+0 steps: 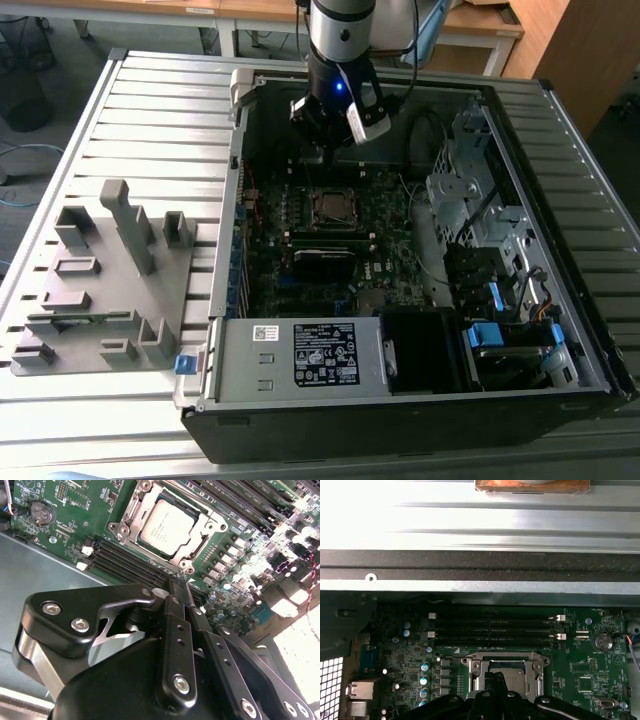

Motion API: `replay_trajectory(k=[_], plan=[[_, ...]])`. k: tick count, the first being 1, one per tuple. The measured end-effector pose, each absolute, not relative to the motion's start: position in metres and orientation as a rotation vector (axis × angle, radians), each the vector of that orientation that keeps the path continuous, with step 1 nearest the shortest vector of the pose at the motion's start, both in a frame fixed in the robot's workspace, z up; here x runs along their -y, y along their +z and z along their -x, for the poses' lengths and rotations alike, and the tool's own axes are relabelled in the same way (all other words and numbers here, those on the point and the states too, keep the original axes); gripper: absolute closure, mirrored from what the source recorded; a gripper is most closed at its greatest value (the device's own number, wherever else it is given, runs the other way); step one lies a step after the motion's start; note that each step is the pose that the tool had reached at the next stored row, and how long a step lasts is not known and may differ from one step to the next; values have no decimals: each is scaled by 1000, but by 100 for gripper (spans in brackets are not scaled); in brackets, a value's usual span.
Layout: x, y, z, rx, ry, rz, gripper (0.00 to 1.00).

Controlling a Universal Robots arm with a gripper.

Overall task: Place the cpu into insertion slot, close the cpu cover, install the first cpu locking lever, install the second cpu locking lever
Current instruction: 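Install the first cpu locking lever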

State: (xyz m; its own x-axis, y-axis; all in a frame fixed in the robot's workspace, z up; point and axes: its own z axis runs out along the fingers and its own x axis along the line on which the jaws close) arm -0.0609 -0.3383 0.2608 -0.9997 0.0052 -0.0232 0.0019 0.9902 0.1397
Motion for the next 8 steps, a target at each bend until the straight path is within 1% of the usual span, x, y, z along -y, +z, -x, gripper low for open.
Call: replay_trajectory(k=[8], plan=[[338,261,65,-3111,218,-5,89]])
